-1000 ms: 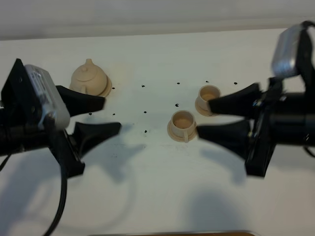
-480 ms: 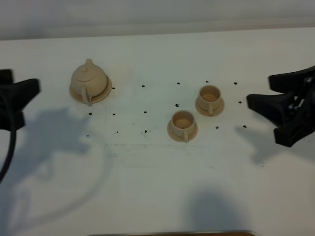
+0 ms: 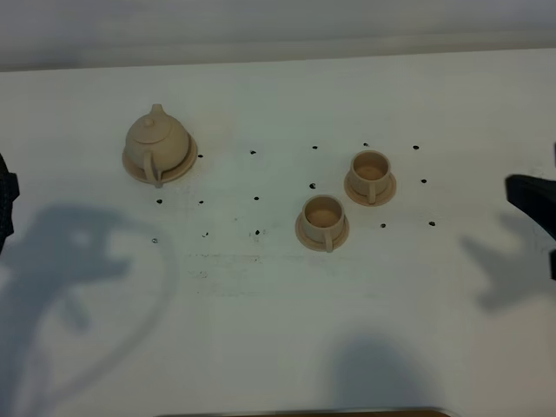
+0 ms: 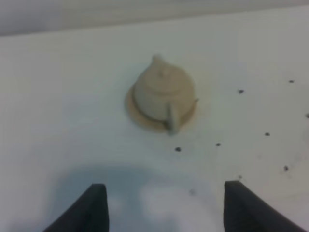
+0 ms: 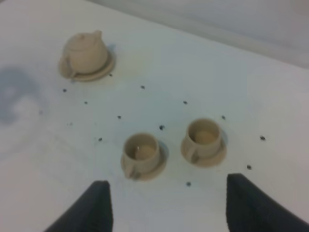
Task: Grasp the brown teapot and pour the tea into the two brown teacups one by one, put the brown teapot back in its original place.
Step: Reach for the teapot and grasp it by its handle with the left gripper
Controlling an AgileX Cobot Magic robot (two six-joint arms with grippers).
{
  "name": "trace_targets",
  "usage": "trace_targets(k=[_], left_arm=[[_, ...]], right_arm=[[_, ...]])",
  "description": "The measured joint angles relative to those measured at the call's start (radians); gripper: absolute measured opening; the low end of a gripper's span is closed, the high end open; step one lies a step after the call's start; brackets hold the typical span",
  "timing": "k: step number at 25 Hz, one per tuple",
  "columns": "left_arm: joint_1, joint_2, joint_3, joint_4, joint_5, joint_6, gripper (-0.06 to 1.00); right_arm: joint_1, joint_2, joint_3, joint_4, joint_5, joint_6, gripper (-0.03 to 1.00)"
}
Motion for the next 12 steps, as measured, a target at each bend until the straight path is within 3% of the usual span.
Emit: trace_targets(k=[6,12], left_arm=[[0.0,0.067,0.0,0.0,-0.049,-0.034,0.57],[0.0,0.154,0.0,-0.057,-0.103,-0.028,0.57]], right_arm=[[0.0,-0.111,0.0,-0.241,0.189,0.315,0.5],[0.0,-0.232,0.03,-0.304,0.297,0.422,0.48]])
